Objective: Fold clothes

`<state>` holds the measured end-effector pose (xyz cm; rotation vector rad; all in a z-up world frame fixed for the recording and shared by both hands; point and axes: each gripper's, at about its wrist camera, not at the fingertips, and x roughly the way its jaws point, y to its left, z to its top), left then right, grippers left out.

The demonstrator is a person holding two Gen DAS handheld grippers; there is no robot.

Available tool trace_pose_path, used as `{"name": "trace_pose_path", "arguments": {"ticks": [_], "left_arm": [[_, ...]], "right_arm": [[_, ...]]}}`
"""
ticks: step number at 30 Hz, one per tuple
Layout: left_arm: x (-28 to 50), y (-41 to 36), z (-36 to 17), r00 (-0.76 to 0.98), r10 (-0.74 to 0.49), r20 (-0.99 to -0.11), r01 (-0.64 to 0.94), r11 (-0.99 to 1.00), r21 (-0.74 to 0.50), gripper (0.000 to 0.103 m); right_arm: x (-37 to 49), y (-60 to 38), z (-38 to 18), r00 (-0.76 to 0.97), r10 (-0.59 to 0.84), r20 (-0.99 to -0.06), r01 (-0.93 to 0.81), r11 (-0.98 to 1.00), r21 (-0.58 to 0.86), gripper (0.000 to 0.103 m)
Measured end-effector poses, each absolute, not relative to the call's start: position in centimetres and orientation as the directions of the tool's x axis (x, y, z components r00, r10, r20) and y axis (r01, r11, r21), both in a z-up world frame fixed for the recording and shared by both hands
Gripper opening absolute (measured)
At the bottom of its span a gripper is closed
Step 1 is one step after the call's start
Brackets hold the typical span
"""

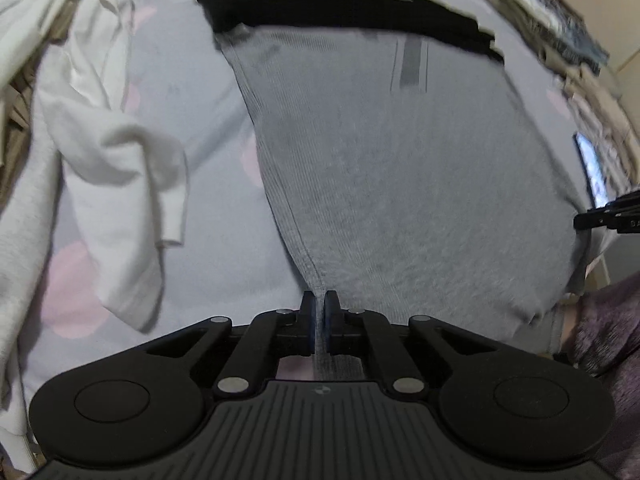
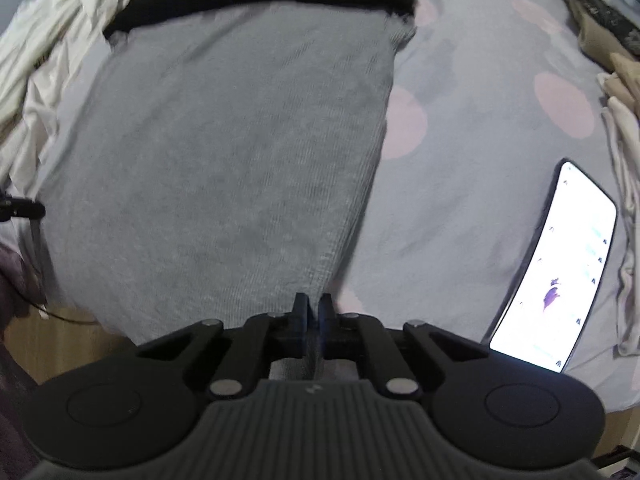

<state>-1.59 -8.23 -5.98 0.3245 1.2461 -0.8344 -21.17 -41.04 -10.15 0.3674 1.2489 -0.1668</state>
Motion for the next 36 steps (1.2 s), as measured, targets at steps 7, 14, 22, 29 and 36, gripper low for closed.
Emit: {"name": "trace_pose_path", "arguments": {"ticks": [7,14,22,29,36], "left_arm": [[2.4,-7.7,-2.7,0.190,-0.451,-0.872,0.665,0.713,-0.224,0.002],[6.4,-11.1,-4.0,0.279,-0.466,-0.840,0.653,0.733,-0.190,0.002],[7.3,-11.8,-6.1,0.318,-0.408,-0.856,0.637,0.760,-0.126,0.018],[3.5,-11.0,-4.2,0.402,-0.424,-0.812,0.746,0.665,0.022,0.027],[-3.7,-12.1,-5.1,0.374,-0.443,-0.815,0.898,0.393,0.198,0.035]], "right_arm": [[-20.0,-44.5,-6.6,0.446,0.026,-0.895,0.389,0.894,0.220,0.005],[-15.7,-47.2,-7.4,0.506,-0.018,-0.863,0.418,0.879,0.227,0.005],[-12.8,-47.4,-9.6,0.501,-0.065,-0.863,0.395,0.905,0.161,0.016],[-15.5,-45.4,-8.3,0.591,-0.133,-0.795,0.259,0.965,0.031,0.032],[-18.3,-38.4,-9.1,0.611,-0.111,-0.784,-0.073,0.978,-0.195,0.033]]}}
